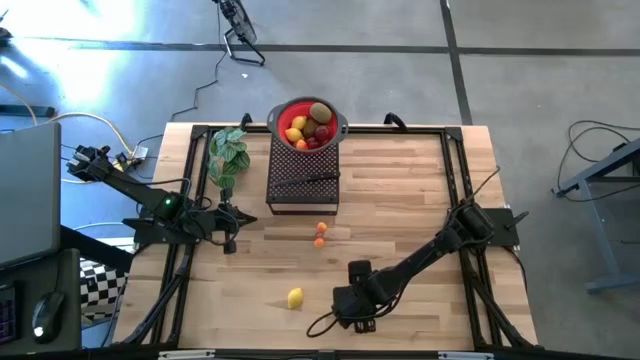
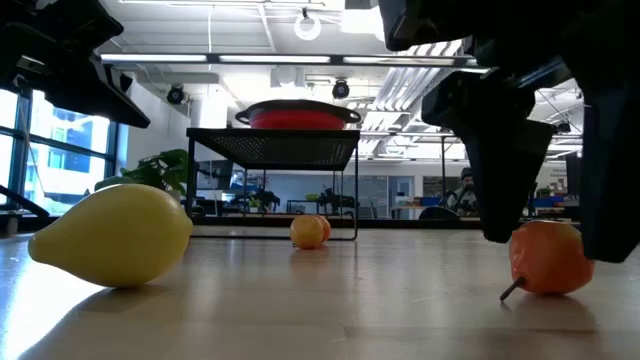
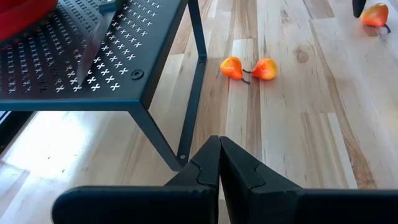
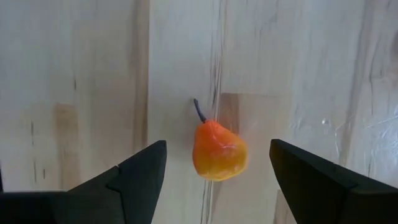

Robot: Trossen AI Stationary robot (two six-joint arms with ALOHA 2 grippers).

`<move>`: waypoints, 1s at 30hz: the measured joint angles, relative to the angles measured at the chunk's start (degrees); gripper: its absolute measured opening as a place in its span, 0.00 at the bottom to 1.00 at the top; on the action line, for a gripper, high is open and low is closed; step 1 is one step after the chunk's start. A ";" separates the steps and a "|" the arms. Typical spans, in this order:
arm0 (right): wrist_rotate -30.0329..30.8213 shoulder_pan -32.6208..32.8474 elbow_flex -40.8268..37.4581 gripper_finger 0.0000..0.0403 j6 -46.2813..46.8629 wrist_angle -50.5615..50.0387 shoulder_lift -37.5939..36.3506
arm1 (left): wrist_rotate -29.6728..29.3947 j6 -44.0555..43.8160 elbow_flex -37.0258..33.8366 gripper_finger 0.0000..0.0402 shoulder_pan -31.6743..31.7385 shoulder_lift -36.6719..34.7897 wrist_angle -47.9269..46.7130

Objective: Pick & Place Fruit
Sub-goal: Put the pear into the red strainer bowl

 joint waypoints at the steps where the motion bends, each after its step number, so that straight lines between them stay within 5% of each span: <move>1: -0.01 0.00 -0.03 0.69 0.00 0.00 0.02 | 0.00 -0.02 0.00 0.01 0.00 0.00 0.00; 30: 1.65 -0.15 -4.87 0.64 0.17 5.07 -0.14 | 0.00 -0.02 -0.01 0.01 0.00 0.00 -0.01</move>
